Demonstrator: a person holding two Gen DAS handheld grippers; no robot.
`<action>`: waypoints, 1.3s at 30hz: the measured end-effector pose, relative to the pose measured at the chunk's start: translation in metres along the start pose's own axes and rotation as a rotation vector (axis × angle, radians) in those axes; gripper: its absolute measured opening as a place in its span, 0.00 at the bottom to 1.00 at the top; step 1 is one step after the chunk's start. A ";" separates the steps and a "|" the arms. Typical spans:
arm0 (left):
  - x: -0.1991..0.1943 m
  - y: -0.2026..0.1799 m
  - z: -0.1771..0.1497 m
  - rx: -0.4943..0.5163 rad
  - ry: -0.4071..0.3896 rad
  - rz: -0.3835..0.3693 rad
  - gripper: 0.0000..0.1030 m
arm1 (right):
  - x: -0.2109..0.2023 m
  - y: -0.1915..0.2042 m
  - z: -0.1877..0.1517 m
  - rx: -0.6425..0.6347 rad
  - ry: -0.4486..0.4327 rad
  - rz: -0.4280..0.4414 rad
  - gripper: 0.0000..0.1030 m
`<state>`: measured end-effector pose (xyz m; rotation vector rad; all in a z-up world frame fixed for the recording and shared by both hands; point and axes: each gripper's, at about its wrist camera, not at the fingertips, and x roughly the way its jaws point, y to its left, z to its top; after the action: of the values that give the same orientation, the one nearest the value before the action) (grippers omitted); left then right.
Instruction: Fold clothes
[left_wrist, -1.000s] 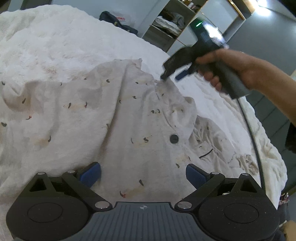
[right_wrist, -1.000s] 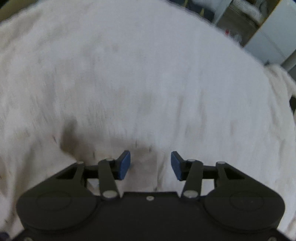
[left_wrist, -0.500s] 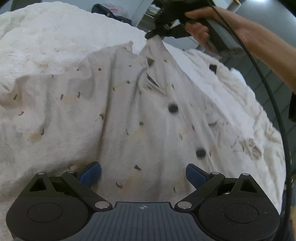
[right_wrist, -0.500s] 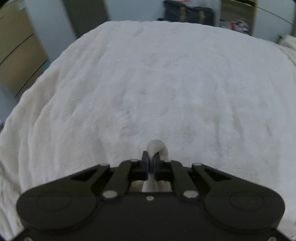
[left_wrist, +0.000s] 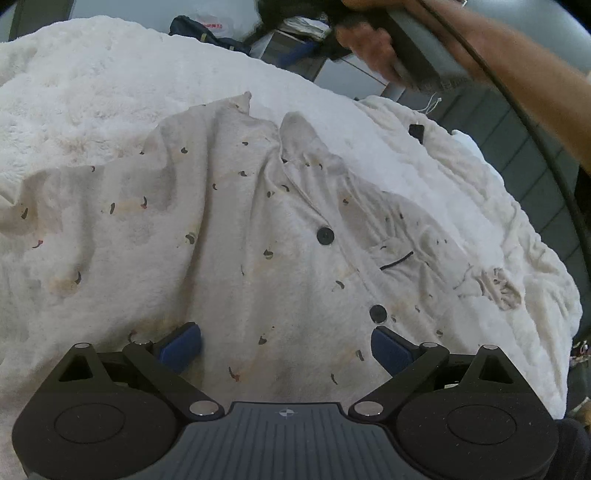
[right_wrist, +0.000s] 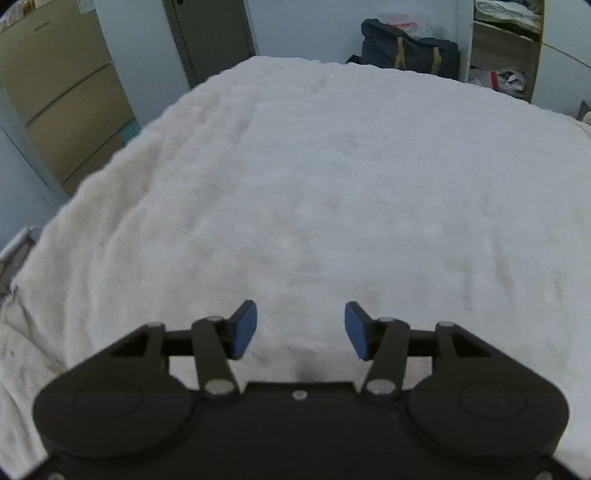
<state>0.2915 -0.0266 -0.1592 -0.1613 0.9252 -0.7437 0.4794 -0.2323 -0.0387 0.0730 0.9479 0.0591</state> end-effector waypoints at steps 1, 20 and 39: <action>0.000 0.000 0.000 -0.001 0.000 0.001 0.94 | 0.007 0.010 0.002 -0.024 0.027 -0.018 0.51; -0.011 0.002 0.005 0.003 -0.027 -0.008 0.95 | -0.031 -0.054 -0.042 0.270 -0.189 0.501 0.02; 0.002 -0.004 0.000 0.049 0.012 0.008 0.95 | 0.033 -0.034 -0.076 0.133 0.107 0.085 0.23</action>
<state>0.2904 -0.0307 -0.1590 -0.1095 0.9175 -0.7597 0.4375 -0.2611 -0.1123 0.2354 1.0551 0.0789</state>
